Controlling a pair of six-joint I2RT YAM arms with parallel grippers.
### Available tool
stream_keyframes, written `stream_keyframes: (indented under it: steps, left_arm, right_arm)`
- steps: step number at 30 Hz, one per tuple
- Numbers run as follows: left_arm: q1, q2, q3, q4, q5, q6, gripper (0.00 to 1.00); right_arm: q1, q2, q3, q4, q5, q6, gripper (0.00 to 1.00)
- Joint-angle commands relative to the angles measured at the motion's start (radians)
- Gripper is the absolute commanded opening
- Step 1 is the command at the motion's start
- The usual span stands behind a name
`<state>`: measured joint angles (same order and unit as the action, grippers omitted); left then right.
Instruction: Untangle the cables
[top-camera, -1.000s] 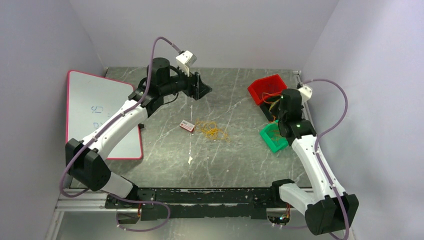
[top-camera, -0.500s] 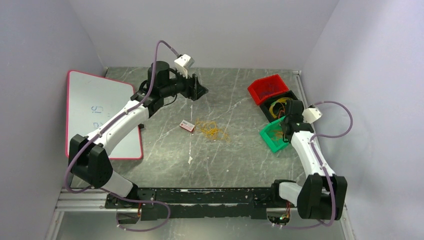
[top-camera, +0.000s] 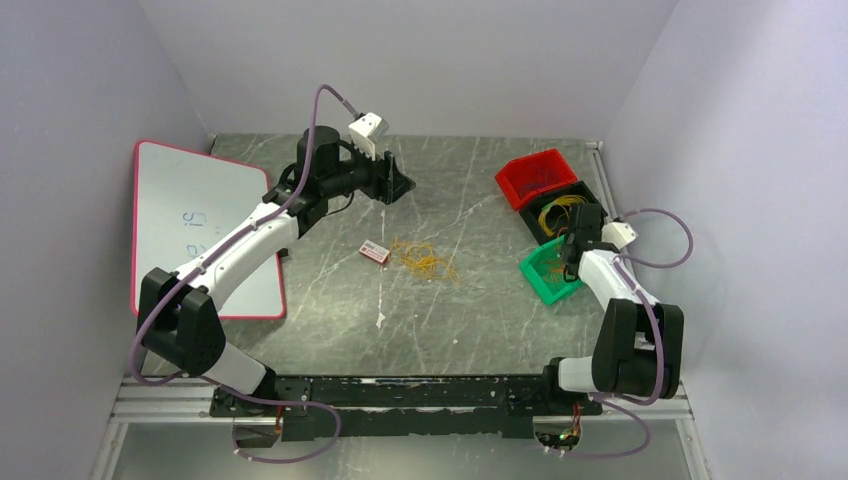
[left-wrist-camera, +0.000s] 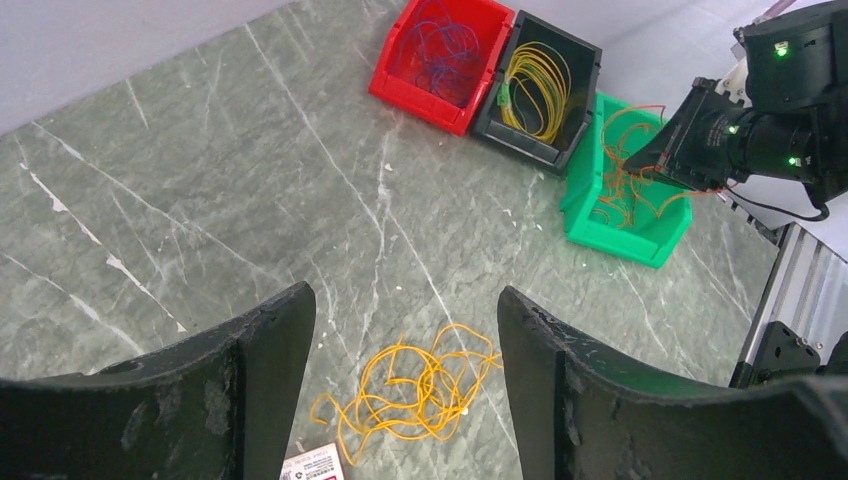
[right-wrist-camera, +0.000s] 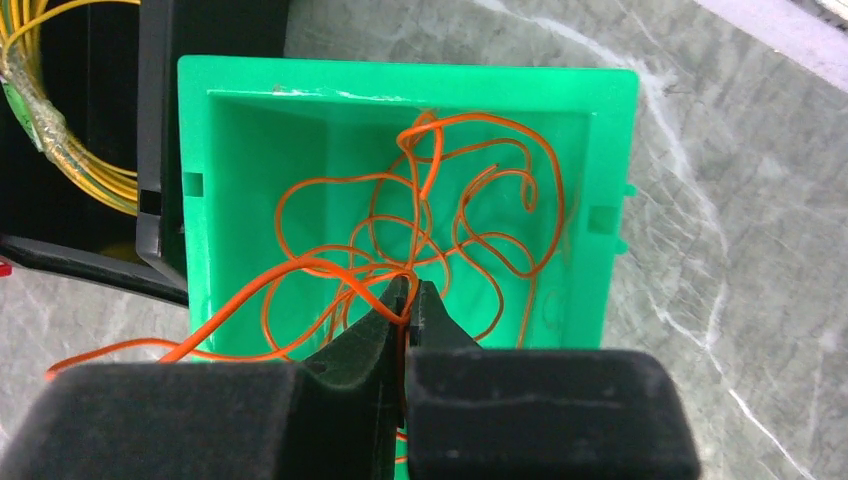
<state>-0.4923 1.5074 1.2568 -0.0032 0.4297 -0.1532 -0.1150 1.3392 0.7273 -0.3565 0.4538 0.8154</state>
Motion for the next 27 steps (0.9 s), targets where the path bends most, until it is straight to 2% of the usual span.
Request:
stream_keyframes:
  steps: [1, 2, 3, 4, 15, 21, 27]
  left_arm:
    - [0.008, -0.017, -0.009, 0.04, -0.013, 0.018, 0.72]
    - [0.008, -0.018, -0.01, 0.038, -0.014, 0.019, 0.72]
    - [0.008, -0.019, -0.01, 0.038, -0.014, 0.02, 0.72]
    - [0.008, -0.019, -0.01, 0.037, -0.015, 0.021, 0.72]
    - [0.008, -0.022, -0.013, 0.036, -0.018, 0.026, 0.71]
    - [0.008, -0.017, -0.012, 0.037, -0.013, 0.023, 0.71]
    - [0.008, -0.011, -0.01, 0.035, -0.006, 0.02, 0.71]
  right_arm:
    - [-0.014, 0.011, 0.024, 0.066, -0.022, -0.039, 0.0]
    - [-0.015, 0.007, 0.022, 0.071, -0.028, -0.04, 0.07]
    - [-0.015, 0.006, 0.021, 0.074, -0.031, -0.041, 0.3]
    - [-0.017, 0.006, 0.022, 0.072, -0.033, -0.042, 0.34]
    - [-0.025, -0.025, 0.058, 0.042, -0.029, -0.07, 0.51]
    - [-0.025, -0.093, 0.141, -0.024, -0.02, -0.145, 0.68]
    - [-0.026, -0.176, 0.13, -0.103, -0.023, -0.123, 0.73]
